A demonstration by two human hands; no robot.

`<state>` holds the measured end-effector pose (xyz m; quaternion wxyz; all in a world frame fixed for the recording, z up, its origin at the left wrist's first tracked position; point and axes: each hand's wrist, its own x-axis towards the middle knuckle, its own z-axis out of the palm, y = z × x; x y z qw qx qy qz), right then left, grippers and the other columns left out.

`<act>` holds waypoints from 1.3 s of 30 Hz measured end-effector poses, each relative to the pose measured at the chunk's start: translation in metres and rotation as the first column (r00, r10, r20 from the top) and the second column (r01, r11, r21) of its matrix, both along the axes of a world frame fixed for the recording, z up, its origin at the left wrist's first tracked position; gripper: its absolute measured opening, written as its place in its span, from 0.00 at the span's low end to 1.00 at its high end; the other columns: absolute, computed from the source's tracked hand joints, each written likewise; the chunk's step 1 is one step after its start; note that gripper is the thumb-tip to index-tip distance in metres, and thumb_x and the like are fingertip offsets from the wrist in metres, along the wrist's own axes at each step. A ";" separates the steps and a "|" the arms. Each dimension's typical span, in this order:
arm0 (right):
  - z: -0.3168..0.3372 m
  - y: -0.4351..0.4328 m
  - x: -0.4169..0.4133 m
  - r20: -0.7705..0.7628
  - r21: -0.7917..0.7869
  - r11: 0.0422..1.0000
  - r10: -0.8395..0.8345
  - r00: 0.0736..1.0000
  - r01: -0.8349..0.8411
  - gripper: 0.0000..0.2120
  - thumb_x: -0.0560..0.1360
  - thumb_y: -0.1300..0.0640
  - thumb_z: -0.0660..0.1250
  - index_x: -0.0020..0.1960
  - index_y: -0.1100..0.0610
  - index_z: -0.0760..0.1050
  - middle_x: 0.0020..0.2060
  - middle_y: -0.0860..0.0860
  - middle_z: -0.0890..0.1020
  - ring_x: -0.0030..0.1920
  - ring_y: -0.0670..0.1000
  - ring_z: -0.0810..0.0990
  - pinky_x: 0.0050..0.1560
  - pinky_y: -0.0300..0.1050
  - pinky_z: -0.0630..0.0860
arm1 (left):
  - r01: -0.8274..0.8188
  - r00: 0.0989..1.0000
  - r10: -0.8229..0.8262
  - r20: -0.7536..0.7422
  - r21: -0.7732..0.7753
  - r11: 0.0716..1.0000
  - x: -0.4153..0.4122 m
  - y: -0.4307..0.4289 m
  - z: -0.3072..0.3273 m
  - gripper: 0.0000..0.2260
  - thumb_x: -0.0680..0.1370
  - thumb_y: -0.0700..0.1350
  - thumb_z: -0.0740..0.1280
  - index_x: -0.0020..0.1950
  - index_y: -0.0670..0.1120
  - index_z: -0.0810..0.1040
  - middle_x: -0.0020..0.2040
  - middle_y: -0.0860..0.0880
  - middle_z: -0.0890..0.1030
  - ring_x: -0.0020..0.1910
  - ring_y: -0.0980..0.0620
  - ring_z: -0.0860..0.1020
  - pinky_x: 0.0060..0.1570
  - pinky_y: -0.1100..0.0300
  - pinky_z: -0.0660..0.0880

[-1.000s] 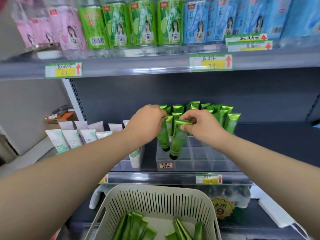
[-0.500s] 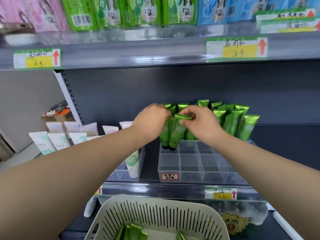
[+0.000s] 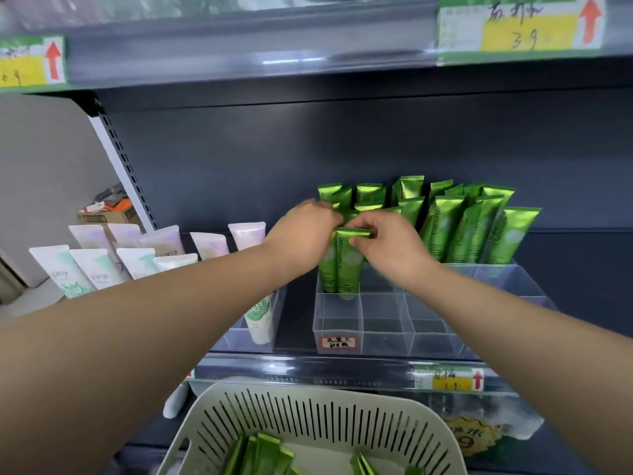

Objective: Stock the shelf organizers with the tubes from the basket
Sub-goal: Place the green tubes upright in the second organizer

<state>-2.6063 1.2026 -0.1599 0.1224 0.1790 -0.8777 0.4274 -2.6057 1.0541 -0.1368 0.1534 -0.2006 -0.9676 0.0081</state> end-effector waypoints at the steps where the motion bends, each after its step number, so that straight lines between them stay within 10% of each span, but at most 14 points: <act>1: 0.000 -0.001 0.000 0.000 -0.006 1.000 0.000 1.000 0.000 0.09 0.74 0.66 0.66 0.50 0.56 0.80 0.40 0.42 0.79 0.42 0.42 0.75 0.43 0.33 0.68 | 0.002 1.000 -0.002 0.001 -0.003 1.000 0.000 0.000 -0.002 0.12 0.75 0.34 0.61 0.56 0.44 0.77 0.52 0.44 0.76 0.54 0.45 0.73 0.49 0.53 0.72; 15: 0.005 -0.006 0.014 -0.048 0.071 0.997 -0.039 0.998 0.042 0.16 0.74 0.66 0.63 0.61 0.57 0.75 0.57 0.51 0.76 0.57 0.48 0.74 0.55 0.32 0.65 | -0.045 0.999 0.045 0.000 0.076 0.996 0.007 -0.006 0.001 0.20 0.74 0.32 0.59 0.63 0.45 0.75 0.56 0.45 0.75 0.57 0.46 0.72 0.52 0.51 0.75; 39: 0.037 0.000 0.133 -0.106 0.441 0.894 -0.042 0.994 0.084 0.34 0.76 0.43 0.61 0.76 0.50 0.50 0.76 0.49 0.48 0.76 0.51 0.45 0.75 0.53 0.51 | -0.116 0.988 0.108 -0.106 -0.071 0.991 0.138 -0.019 0.022 0.30 0.78 0.55 0.56 0.77 0.47 0.50 0.76 0.46 0.55 0.76 0.44 0.52 0.73 0.49 0.51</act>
